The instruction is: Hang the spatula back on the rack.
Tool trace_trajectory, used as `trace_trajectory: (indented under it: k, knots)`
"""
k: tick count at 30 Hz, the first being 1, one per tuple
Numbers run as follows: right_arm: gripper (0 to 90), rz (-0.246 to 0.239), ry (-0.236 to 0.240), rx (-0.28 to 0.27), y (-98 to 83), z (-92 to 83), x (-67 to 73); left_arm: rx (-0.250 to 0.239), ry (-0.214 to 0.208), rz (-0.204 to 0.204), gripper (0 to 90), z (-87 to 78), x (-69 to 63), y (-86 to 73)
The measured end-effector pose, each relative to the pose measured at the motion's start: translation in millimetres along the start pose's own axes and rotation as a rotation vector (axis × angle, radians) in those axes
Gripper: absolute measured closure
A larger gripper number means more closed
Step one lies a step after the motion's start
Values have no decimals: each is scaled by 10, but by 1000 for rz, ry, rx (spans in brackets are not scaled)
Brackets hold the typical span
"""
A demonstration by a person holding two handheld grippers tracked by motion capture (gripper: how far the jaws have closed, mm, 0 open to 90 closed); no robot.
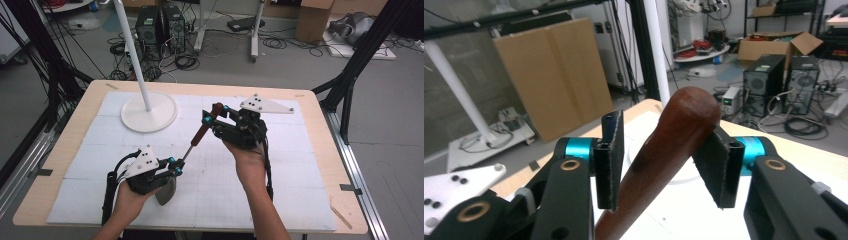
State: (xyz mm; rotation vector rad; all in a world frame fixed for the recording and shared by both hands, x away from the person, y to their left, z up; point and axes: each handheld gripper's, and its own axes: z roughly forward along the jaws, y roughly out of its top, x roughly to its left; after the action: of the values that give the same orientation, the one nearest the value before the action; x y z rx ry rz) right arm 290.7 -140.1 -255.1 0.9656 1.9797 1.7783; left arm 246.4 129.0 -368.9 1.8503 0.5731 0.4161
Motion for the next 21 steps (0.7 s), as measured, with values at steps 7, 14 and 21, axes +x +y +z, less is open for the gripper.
trace_trajectory:
  k: [7,14,21]
  knots:
    - [640,19,37,-14,43,6,41,-13,-1,-3,838,-23,1,5]
    - [653,-2,65,-23,65,23,80,-16,-12,0,837,-46,10,6]
    - [689,-28,173,-49,119,29,162,-46,-52,-4,836,-76,16,4]
